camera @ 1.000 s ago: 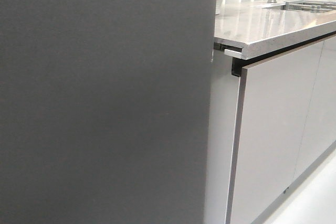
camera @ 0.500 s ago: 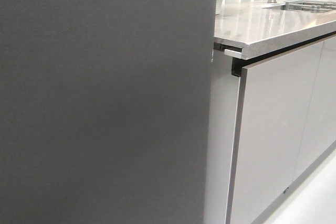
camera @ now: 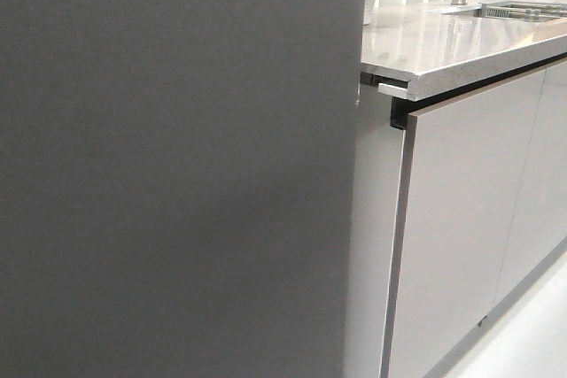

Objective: Close fridge door

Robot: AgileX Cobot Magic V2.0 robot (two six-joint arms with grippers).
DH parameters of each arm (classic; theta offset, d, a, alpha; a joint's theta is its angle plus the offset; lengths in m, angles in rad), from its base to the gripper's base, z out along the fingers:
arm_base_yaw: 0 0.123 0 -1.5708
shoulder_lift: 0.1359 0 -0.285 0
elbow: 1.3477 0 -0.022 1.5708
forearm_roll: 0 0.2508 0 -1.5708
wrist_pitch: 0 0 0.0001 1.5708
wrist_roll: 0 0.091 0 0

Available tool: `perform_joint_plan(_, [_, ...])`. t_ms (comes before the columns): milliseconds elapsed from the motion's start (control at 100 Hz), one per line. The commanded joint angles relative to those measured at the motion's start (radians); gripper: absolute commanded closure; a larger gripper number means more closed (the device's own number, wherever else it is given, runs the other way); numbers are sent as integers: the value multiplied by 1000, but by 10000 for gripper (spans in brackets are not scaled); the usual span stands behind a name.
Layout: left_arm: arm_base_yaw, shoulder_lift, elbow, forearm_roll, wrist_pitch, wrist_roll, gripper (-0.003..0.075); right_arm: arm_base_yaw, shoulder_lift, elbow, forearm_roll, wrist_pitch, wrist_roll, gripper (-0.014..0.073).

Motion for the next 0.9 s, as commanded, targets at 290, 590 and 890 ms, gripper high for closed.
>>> perform_joint_plan(290, [-3, -20, 35, -6, -72, -5, 740, -29, -177, 322, 14, -243, -2, 638])
perform_joint_plan(590, [-3, -20, 35, -6, -72, -5, 740, -39, -209, 339, 14, -215, -2, 638])
perform_joint_plan(890, [-3, -20, 35, -6, -72, -5, 740, -39, -209, 339, 14, -211, -2, 638])
